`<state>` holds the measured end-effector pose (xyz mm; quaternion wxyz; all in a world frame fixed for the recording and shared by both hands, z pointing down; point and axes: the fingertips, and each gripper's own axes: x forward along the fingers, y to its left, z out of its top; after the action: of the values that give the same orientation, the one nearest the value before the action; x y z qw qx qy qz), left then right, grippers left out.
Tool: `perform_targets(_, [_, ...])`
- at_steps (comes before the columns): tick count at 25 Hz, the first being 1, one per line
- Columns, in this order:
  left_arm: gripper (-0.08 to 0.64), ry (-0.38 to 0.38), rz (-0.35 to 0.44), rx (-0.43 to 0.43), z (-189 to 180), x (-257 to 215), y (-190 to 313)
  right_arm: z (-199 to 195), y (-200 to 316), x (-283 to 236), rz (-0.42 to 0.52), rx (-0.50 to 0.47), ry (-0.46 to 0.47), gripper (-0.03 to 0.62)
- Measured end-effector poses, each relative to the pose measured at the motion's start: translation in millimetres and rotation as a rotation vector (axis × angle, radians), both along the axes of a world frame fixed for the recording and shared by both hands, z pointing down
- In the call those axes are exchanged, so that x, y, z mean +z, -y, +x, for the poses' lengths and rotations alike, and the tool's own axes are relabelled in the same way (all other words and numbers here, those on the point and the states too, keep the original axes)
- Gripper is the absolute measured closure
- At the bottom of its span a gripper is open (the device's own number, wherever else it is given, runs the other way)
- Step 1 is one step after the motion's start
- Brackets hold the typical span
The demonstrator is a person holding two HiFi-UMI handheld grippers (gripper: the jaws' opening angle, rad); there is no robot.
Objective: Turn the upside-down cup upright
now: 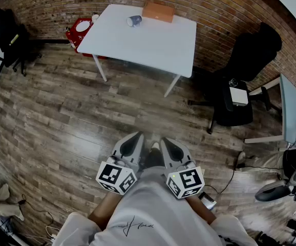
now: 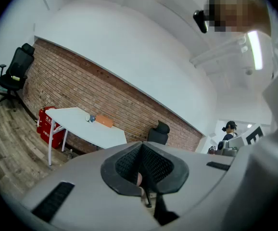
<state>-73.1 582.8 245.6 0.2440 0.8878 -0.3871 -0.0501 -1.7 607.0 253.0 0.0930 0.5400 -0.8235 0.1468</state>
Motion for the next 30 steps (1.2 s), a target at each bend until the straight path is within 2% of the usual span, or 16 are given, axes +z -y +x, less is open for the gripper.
perform_targets(10, [0.551,0.034,-0.014,0.004,21,-5,-13,13,-12,-9,0.002,-0.019,0.002,0.572])
perform_targets(14, [0.551,0.053,-0.022,-0.012,28,-2,-15,16,-12,-5,-0.024,-0.063,0.041,0.572])
perform_targets(19, [0.551,0.139,0.038,0.013,50,-4,-16,21,-1,-10,-0.029,-0.121,0.083,0.571])
perform_targets(22, [0.551,0.156,0.054,0.042,70,-4,-20,30,9,-12,-0.013,-0.132,0.092,0.571])
perform_targets(26, [0.551,0.199,0.049,0.013,82,-3,-8,47,21,-15,-0.005,-0.146,0.118,0.571])
perform_targets(30, [0.551,0.175,0.034,-0.027,90,-5,4,65,28,-13,-0.003,-0.163,0.124,0.571])
